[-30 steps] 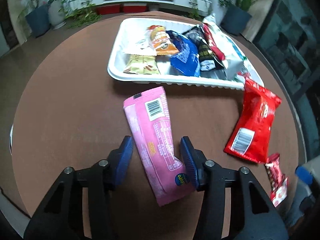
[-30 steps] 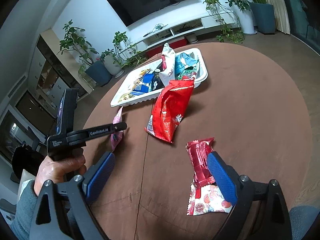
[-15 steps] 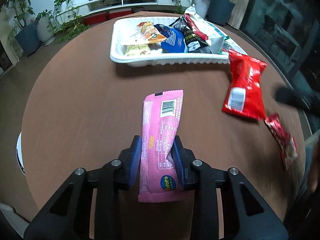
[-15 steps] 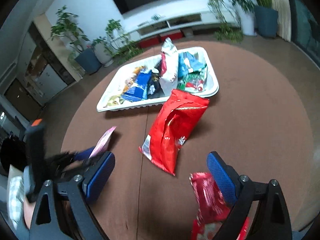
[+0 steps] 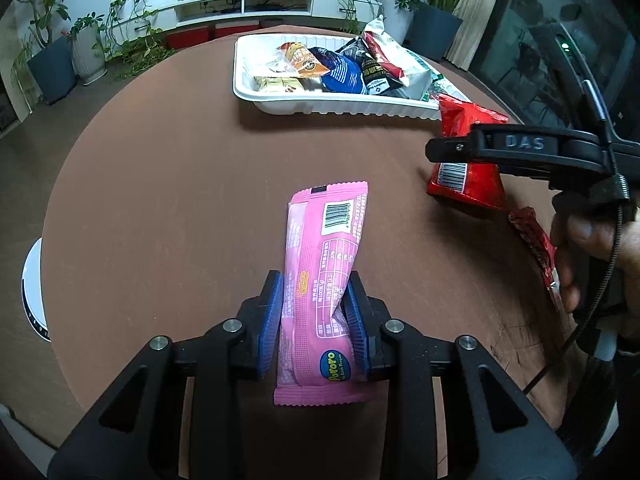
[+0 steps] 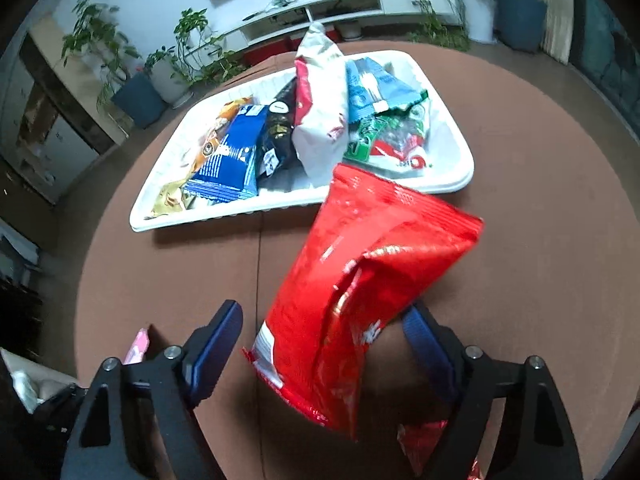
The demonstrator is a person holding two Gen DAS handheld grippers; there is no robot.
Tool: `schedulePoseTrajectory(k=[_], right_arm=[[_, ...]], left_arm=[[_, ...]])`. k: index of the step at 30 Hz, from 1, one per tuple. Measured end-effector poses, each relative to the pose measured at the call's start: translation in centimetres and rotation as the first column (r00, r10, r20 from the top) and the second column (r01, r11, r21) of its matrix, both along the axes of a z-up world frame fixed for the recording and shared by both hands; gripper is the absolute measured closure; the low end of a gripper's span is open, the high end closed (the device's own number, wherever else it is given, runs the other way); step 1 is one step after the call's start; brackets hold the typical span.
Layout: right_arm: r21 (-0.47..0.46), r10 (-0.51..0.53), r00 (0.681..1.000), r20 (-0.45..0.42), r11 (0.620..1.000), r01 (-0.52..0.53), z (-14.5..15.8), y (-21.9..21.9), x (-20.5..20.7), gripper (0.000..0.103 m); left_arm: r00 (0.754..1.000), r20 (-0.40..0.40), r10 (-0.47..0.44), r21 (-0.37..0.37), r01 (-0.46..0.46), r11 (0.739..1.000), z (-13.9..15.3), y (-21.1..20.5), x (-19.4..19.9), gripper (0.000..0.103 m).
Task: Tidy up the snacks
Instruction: 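Grasp the pink bar with the left tool while the right tool grasps the red chip bag, then lift both packets and carry them over the white tray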
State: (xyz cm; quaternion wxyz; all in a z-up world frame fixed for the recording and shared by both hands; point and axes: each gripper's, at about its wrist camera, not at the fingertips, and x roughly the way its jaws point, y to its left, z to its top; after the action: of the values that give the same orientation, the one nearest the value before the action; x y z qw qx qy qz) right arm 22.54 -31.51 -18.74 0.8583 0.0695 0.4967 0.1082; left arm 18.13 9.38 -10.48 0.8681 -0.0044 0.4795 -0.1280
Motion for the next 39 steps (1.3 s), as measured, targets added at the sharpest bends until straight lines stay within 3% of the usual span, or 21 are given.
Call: schedulePoseTrajectory(k=[5, 10, 23, 32, 39], right_arm=[[-0.08, 0.032, 0.999, 0.025, 0.996, -0.03, 0.0, 0.7, 0.2, 0.04], [-0.096, 0.067, 0.998, 0.012, 0.993, -0.065, -0.1, 0.7, -0.9, 0.059], [0.007, 0.207, 0.978, -0.008, 0.978, -0.207, 0.4, 1.7, -8.3, 0.069], [0.069, 0.213, 0.977, 0.008, 0.975, -0.213, 1.1, 0.6, -11.3, 0.07], [0.131, 0.206, 0.978, 0.01, 0.97, -0.206, 1.2, -0.1, -11.8, 0.071]], left_arm=[[1.0, 0.002, 0.003, -0.012, -0.003, 1.0, 0.1, 0.1, 0.0, 0.074], [1.0, 0.008, 0.009, -0.019, -0.009, 1.0, 0.1, 0.2, -0.1, 0.074], [1.0, 0.015, 0.023, -0.049, -0.022, 0.999, 0.6, 0.5, -0.8, 0.08], [1.0, 0.018, 0.01, -0.05, -0.009, 0.999, 0.7, -0.3, -1.5, 0.082], [0.999, 0.031, 0.008, -0.092, -0.005, 0.996, 1.5, -0.2, -2.1, 0.084]])
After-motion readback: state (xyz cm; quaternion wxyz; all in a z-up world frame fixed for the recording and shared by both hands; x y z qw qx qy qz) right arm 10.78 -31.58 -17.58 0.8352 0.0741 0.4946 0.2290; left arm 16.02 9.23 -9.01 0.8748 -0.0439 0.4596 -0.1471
